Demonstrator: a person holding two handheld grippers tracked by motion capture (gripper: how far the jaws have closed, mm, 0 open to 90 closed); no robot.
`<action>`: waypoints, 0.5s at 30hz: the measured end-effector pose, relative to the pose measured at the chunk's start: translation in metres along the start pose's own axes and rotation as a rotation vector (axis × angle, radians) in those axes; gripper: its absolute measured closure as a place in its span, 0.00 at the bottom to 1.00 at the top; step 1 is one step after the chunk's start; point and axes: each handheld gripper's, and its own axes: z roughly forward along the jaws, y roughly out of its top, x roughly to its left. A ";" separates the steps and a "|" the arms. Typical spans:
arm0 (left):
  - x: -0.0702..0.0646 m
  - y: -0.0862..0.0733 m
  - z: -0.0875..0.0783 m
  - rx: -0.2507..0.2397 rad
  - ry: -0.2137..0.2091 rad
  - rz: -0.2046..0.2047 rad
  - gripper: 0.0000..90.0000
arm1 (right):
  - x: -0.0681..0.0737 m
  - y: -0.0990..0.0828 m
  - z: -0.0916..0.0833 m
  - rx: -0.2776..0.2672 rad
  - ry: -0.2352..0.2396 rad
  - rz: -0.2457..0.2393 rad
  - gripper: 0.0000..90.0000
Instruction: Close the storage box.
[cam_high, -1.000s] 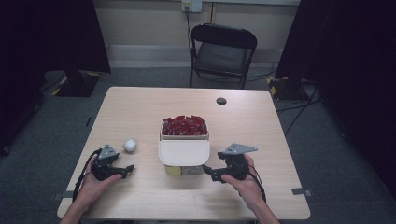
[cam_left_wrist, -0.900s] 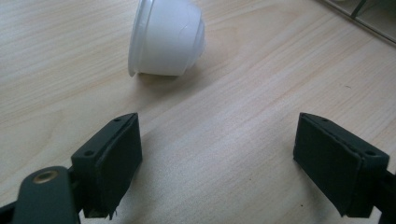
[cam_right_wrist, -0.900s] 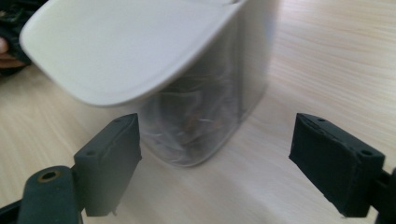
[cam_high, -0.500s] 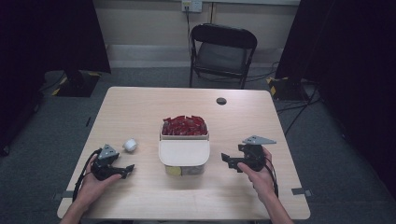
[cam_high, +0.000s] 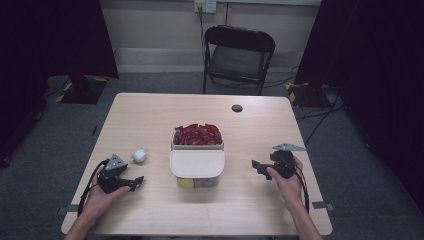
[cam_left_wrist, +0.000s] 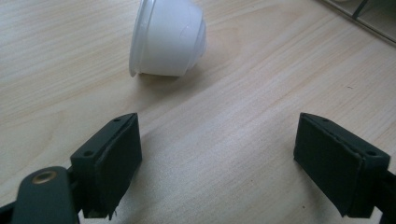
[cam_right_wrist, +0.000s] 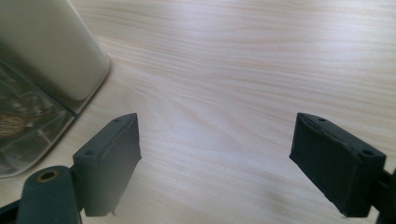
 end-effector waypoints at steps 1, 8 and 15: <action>0.000 0.000 0.000 0.000 0.000 0.000 0.16 | -0.002 -0.001 0.001 -0.004 -0.006 0.000 0.17; 0.001 0.001 0.001 -0.003 0.005 -0.009 0.16 | -0.012 -0.012 0.005 0.042 -0.050 0.011 0.17; 0.001 0.001 0.001 -0.002 0.009 -0.008 0.16 | -0.018 -0.019 0.009 0.068 -0.094 0.013 0.17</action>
